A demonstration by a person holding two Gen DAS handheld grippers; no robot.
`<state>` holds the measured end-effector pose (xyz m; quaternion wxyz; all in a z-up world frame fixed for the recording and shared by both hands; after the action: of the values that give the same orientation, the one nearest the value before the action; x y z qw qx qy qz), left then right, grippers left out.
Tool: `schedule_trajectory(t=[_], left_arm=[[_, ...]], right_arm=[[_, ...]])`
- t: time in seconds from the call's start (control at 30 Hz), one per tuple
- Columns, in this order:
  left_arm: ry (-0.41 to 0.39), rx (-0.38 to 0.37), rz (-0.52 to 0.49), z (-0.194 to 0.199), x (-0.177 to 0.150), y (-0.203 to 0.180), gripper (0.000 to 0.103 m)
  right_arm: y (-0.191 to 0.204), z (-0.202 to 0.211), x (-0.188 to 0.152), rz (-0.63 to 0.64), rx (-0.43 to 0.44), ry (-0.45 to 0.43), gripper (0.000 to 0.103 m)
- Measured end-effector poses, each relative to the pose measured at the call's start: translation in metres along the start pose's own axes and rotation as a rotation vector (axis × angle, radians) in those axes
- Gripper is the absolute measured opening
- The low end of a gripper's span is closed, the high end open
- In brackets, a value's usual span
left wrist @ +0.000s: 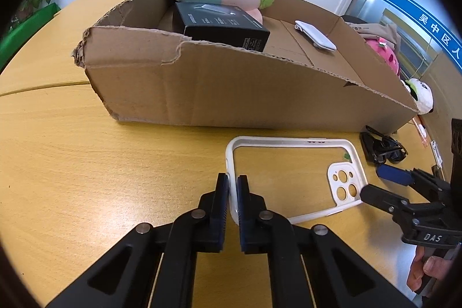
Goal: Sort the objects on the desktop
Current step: 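Move both grippers to the white-framed clear phone case and close on its rim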
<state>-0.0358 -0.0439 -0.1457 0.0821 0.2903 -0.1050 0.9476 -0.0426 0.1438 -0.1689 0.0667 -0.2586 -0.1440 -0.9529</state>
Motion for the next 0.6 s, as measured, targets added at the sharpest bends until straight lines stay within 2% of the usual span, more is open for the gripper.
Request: schedule_trajectory(t=[0.13,0.2,0.27,0.43,0.6], left_arm=[[-0.001,-0.007,-0.004,0.000,-0.001,-0.001,0.006],[-0.001,-0.010,-0.007,0.000,0.000,-0.003,0.006],[-0.001,-0.007,-0.011,0.000,-0.001,-0.005,0.006],[-0.017,-0.016,-0.009,0.010,-0.005,-0.010,0.005],[-0.099,-0.002,-0.032,0.042,0.005,-0.018,0.006]], right_arm=[[0.008,-0.003,0.002,0.051,-0.028,-0.017,0.039],[0.012,-0.004,0.001,0.065,-0.033,-0.017,0.029],[0.016,-0.005,0.000,0.079,-0.030,-0.015,0.016],[0.013,0.001,-0.004,0.057,-0.004,-0.034,0.013],[0.016,0.022,0.001,0.056,0.021,-0.076,0.013]])
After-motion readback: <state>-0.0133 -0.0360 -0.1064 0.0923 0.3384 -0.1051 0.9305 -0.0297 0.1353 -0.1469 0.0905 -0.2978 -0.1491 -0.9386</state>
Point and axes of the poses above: each gripper's, at about its wrist camera, not at the fingertips, and z roughly against the way its jaws point, y to its left, x to its top, the point moved 7 cm from there along -z, roughly the way its jaws point, and after that the axes turned 8 degrees about -z, right-handed, at the moved point
